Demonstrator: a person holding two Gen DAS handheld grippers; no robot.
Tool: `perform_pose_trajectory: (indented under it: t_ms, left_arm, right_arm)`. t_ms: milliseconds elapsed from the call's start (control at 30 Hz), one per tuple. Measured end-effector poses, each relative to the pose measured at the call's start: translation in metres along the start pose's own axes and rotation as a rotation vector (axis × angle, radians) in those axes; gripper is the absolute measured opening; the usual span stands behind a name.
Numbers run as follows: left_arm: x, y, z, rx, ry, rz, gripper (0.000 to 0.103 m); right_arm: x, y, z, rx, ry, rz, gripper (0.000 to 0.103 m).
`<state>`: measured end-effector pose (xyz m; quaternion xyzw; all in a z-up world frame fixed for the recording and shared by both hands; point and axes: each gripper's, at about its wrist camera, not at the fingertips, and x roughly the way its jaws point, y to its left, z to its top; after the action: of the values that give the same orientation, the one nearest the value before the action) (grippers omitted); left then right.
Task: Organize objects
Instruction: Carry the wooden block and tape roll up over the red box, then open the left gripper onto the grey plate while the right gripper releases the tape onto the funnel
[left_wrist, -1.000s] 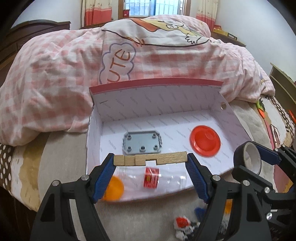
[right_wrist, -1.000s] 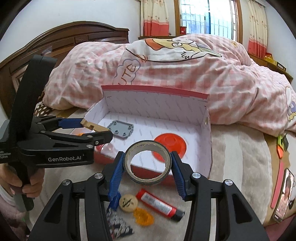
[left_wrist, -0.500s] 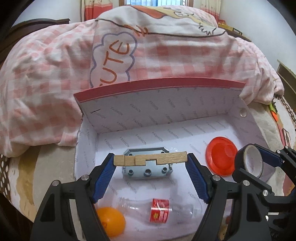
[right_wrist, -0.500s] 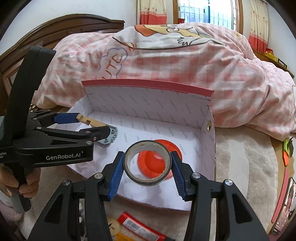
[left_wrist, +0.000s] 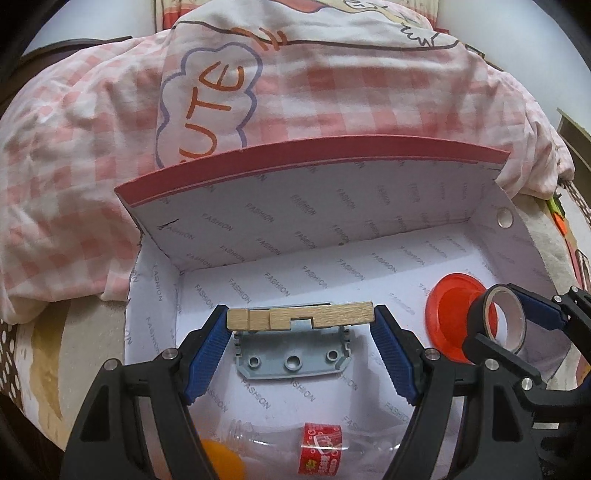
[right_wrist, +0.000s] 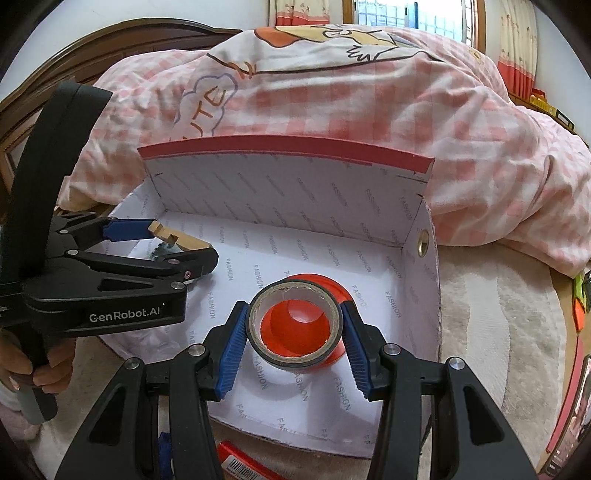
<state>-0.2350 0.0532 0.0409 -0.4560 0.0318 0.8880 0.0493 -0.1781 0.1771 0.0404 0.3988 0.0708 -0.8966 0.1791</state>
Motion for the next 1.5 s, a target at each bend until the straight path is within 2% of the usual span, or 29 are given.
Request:
perform_pose_trajectory:
  t_ms: [300, 500, 1067, 1500]
  left_arm:
    - [0.006, -0.005, 0.003, -0.01, 0.024, 0.001, 0.077]
    - [0.011, -0.002, 0.009, -0.016, 0.037, -0.003, 0.078]
    - [0.0, -0.011, 0.013, -0.017, 0.018, -0.013, 0.078]
    - [-0.033, -0.003, -0.001, -0.017, 0.003, -0.021, 0.078]
  right_arm:
    - [0.001, 0.005, 0.0, -0.02, -0.018, 0.004, 0.052]
    - [-0.001, 0.01, 0.002, -0.043, -0.039, -0.017, 0.061]
    - [-0.014, 0.009, 0.001, -0.044, -0.056, -0.026, 0.061]
    - [-0.04, 0.015, -0.007, -0.017, -0.082, -0.034, 0.061]
